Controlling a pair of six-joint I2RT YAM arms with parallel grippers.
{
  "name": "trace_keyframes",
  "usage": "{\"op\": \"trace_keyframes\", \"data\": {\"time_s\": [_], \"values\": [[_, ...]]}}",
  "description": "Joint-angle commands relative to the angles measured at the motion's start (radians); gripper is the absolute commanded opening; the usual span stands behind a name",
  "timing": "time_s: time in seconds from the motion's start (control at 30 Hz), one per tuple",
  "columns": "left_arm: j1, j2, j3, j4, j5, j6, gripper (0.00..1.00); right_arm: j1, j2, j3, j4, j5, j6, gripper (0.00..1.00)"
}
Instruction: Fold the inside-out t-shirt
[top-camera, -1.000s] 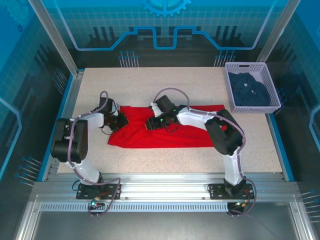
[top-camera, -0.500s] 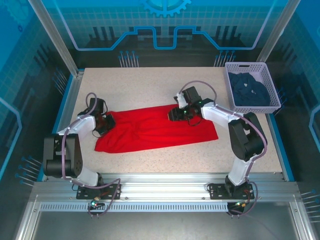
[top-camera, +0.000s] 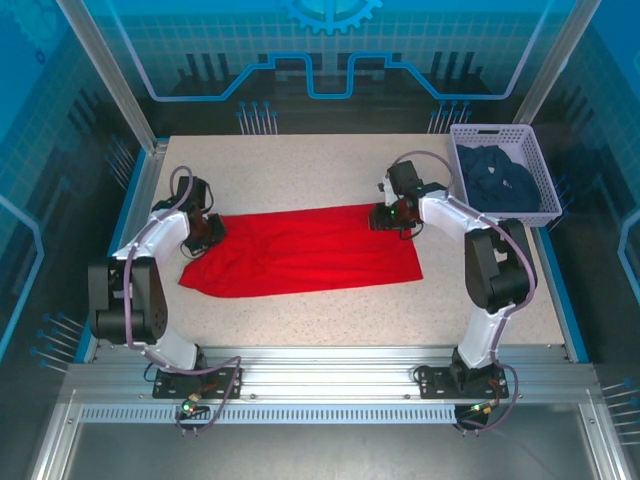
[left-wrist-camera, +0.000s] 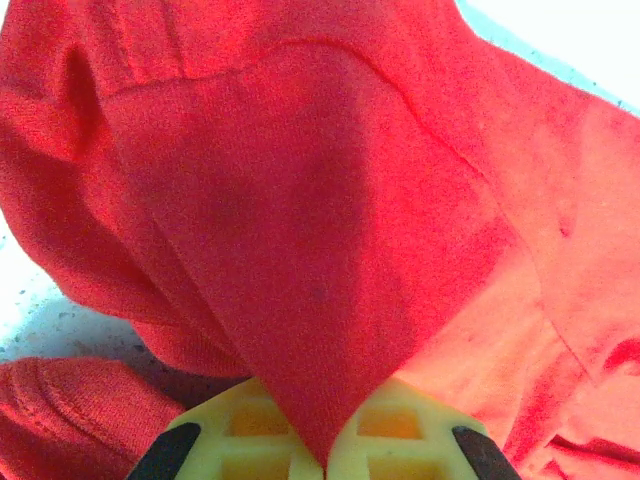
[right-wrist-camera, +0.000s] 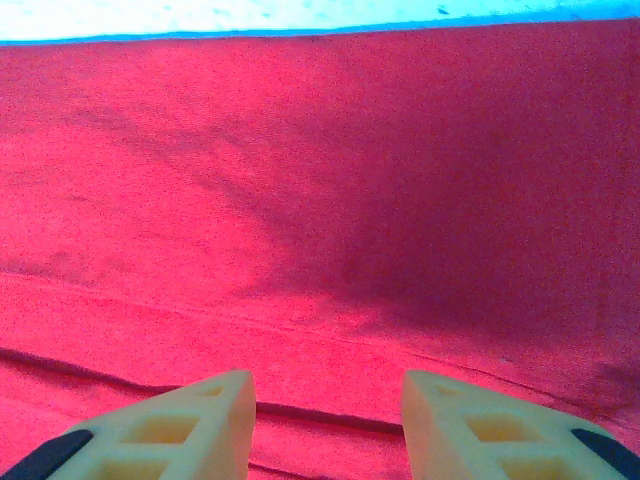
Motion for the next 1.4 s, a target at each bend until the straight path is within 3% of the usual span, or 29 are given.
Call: {"op": "trace_keyframes", "data": {"time_s": [0.0, 0.2, 0.4, 0.67, 1.0, 1.37], "values": [[0.011, 0.021, 0.054, -0.052, -0.016, 0.045, 0.00, -0.016, 0.060, 0.040, -0.091, 0.077, -0.029, 0.43], [0.011, 0.056, 0.104, -0.067, 0.012, 0.043, 0.00, -0.029, 0.144, 0.094, -0.152, 0.085, -0.048, 0.42], [0.018, 0.124, 0.204, -0.143, -0.028, 0.100, 0.00, -0.023, 0.149, 0.057, -0.172, 0.017, -0.026, 0.41], [0.054, 0.217, 0.325, -0.208, -0.116, 0.247, 0.00, 0.075, 0.076, -0.051, -0.107, -0.121, 0.068, 0.41], [0.045, 0.126, 0.328, -0.275, -0.010, 0.230, 0.00, 0.084, 0.097, 0.010, -0.112, -0.098, 0.034, 0.41], [-0.109, 0.032, 0.357, -0.404, 0.063, 0.160, 0.00, 0.078, 0.113, 0.035, -0.111, -0.129, 0.004, 0.41]]}}
